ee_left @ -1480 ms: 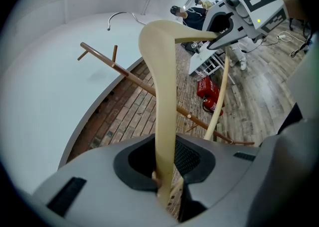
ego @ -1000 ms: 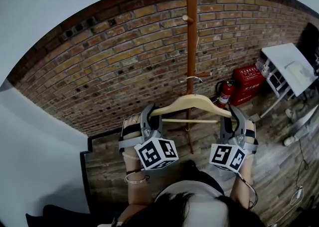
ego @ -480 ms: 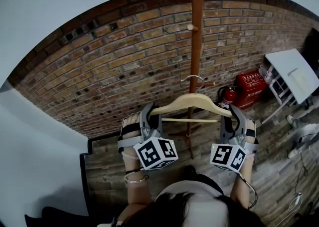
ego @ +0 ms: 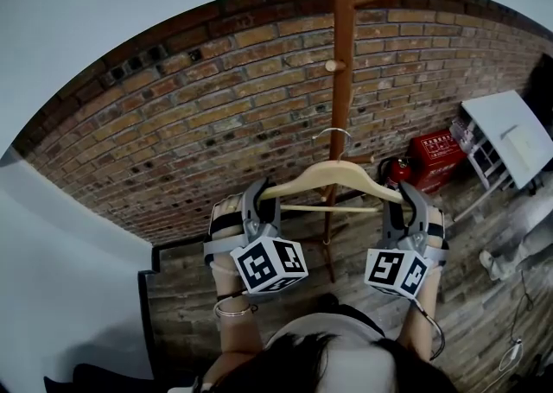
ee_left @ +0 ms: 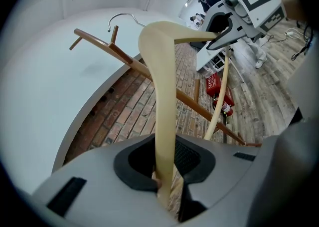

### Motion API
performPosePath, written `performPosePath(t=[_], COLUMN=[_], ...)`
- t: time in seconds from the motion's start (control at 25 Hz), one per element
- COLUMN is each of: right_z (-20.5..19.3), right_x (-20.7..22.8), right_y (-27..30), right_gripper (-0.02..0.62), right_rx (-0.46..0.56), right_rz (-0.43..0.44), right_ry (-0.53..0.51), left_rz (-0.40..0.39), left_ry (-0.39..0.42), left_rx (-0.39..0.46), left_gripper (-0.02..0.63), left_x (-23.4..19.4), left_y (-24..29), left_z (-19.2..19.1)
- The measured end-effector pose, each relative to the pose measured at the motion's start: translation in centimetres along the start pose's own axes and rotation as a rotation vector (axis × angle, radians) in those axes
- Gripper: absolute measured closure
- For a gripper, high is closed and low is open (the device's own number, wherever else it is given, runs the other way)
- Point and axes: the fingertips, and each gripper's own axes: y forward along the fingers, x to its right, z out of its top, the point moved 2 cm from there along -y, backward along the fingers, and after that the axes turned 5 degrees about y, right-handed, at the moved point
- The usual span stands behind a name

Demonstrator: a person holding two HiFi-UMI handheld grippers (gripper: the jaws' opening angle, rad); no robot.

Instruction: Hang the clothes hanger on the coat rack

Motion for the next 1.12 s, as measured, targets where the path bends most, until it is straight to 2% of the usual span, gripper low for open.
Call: performPosePath(t=[1.12], right_z=[3.2], right_x=[4.0], right_y=[6.3], right_gripper=[0.495], right_rx=[0.055], right_rz=[-0.009], right_ry=[0.003], left_rz=[0.039], left_ry=[0.008], left_rx=[-0.004], left_gripper=[0.525], left_x=[-6.0], left_y=[4.9], left_z=[1.4])
